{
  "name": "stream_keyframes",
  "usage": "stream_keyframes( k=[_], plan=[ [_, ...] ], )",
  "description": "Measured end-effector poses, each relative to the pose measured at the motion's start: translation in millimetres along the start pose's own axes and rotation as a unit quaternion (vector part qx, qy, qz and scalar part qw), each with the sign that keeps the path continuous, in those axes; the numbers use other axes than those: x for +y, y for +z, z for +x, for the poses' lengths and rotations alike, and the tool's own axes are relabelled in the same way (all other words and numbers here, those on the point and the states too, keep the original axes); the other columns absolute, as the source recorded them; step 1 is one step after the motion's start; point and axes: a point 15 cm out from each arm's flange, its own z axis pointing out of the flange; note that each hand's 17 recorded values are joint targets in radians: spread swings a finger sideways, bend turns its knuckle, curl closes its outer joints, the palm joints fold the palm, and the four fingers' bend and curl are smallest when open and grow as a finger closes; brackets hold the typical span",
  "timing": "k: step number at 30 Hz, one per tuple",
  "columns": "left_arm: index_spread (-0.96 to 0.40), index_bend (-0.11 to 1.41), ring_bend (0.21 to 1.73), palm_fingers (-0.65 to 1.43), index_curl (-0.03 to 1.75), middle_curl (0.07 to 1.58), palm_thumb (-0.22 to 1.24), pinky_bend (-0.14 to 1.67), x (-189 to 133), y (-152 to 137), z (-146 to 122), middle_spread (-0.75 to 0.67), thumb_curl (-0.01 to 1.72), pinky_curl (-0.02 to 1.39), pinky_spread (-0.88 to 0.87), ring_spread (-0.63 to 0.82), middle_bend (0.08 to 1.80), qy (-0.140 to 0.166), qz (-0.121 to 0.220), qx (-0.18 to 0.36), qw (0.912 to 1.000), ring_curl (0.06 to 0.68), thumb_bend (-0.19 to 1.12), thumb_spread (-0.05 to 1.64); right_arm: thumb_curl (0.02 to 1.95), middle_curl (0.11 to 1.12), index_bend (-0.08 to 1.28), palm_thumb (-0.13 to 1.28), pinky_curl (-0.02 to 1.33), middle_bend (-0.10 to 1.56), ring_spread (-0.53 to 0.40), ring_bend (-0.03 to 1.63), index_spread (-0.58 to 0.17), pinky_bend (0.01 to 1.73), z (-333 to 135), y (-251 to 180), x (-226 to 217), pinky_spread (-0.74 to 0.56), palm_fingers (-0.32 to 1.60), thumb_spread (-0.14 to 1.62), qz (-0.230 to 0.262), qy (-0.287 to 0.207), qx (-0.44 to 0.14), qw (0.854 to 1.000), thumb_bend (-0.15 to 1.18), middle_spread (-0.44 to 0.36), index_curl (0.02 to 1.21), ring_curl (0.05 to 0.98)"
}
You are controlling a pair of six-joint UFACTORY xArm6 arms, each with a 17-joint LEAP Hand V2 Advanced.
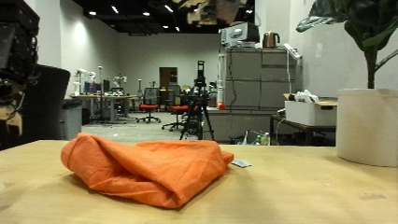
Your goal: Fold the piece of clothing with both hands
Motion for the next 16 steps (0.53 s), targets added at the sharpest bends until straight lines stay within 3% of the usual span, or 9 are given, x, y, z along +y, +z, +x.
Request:
stream_keyframes(
  k=[4,10,16],
  plan=[
    [0.16,0.17,0.42,0.04,0.31,0.3,0.49,0.28,1.0,-22.0,22.8,0.29,0.29,0.32,0.5,0.56,0.2,0.014,0.009,-0.004,0.9999,0.218,-0.01,1.24,0.59,0.4,0.22,0.82,0.44,0.37,0.151,0.62,-0.442,0.67,16.3,-47.3,58.5,0.44,0.03,1.21,-0.028,0.046,0.004,0.999,-0.04,0.028,0.41,0.312],
    [0.16,0.17,0.42,0.05,0.31,0.31,0.49,0.28,9.5,-41.2,78.0,0.3,0.29,0.32,0.5,0.55,0.19,0.029,0.007,-0.016,0.9994,0.217,-0.01,1.24,0.57,0.37,0.19,0.77,0.37,0.33,0.189,0.53,-0.43,0.57,14.3,-28.2,164.2,0.46,0.07,1.23,-0.11,0.114,-0.023,0.987,-0.01,-0.004,0.38,0.268],
    [0.16,0.16,0.42,0.06,0.31,0.31,0.5,0.28,15.3,-42.4,90.2,0.33,0.3,0.32,0.49,0.55,0.19,0.027,-0.007,-0.023,0.9993,0.221,-0.02,1.23,0.56,0.35,0.18,0.78,0.34,0.3,0.201,0.47,-0.414,0.51,2.9,2.6,224.4,0.45,0.11,1.26,-0.15,0.133,-0.032,0.979,-0.01,-0.042,0.36,0.246]
  ],
)
